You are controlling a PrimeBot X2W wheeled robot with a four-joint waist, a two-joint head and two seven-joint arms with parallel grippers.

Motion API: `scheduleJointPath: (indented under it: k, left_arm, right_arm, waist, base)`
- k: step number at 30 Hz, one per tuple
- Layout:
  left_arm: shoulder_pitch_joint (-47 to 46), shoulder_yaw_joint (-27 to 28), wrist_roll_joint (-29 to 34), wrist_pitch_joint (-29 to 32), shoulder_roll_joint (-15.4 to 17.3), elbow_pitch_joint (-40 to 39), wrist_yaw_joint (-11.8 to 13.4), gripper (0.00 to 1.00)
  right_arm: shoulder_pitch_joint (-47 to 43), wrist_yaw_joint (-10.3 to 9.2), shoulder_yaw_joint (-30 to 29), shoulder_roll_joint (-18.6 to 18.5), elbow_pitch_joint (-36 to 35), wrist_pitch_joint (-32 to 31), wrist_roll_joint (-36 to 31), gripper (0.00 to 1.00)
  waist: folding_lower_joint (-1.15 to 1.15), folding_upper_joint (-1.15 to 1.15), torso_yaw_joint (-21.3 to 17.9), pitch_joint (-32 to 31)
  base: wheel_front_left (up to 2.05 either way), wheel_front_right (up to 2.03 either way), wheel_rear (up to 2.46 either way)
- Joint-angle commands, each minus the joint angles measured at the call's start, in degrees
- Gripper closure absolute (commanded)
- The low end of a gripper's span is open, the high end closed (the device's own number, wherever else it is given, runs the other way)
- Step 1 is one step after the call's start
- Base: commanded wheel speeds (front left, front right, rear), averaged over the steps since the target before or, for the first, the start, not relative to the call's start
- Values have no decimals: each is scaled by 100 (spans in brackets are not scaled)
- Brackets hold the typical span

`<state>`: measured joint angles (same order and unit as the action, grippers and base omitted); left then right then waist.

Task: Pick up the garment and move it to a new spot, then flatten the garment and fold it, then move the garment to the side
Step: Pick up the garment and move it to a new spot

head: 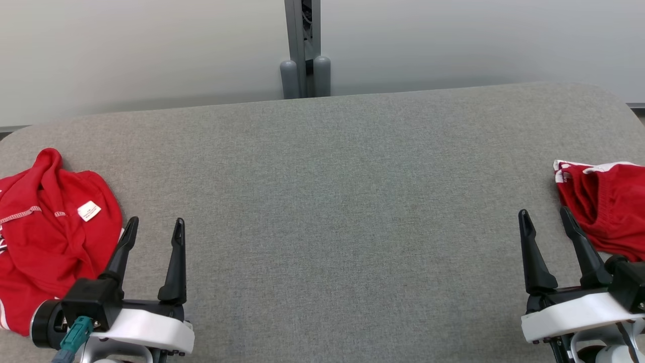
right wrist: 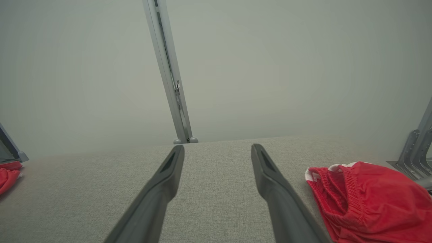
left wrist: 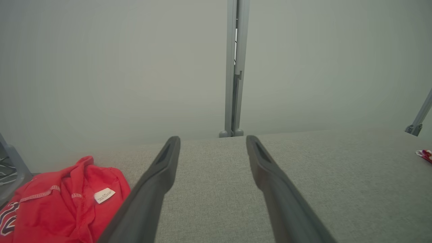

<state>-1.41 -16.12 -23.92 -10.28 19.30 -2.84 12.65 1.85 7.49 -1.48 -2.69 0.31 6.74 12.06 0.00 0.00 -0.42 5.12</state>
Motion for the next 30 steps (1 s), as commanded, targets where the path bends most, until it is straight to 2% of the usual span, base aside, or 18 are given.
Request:
scheduleJointPath:
  k: [1, 9, 22, 26, 30]
  left_arm:
    - [-77, -6, -20, -7, 45, 22, -30, 0]
    - [-224, 86, -113, -165, -60, 40, -19, 0]
    - [-228, 558, -231, -443, -95, 80, -2, 0]
    - [-127, 695, -187, -455, -93, 76, 31, 0]
    - [-47, 789, -184, -470, -116, 56, 7, 0]
  right_arm:
    - [-38, 1, -26, -37, -9, 37, 5, 0]
    - [-95, 1, -35, -34, -79, -30, -20, 0]
    - [132, 1, 382, -38, -139, -269, -202, 0]
    - [191, 1, 516, -38, -123, -324, -208, 0]
    - [242, 1, 653, -38, -83, -363, -161, 0]
  waist:
    - [0, 0, 11, 2]
    - [0, 0, 389, 41]
    - [0, 0, 2075, 118]
    - [0, 0, 2418, 128]
    - [0, 0, 2585, 138]
  base:
    - [0, 0, 0]
    - [0, 0, 0]
    - [0, 0, 0]
    - [0, 0, 0]
    - [0, 0, 0]
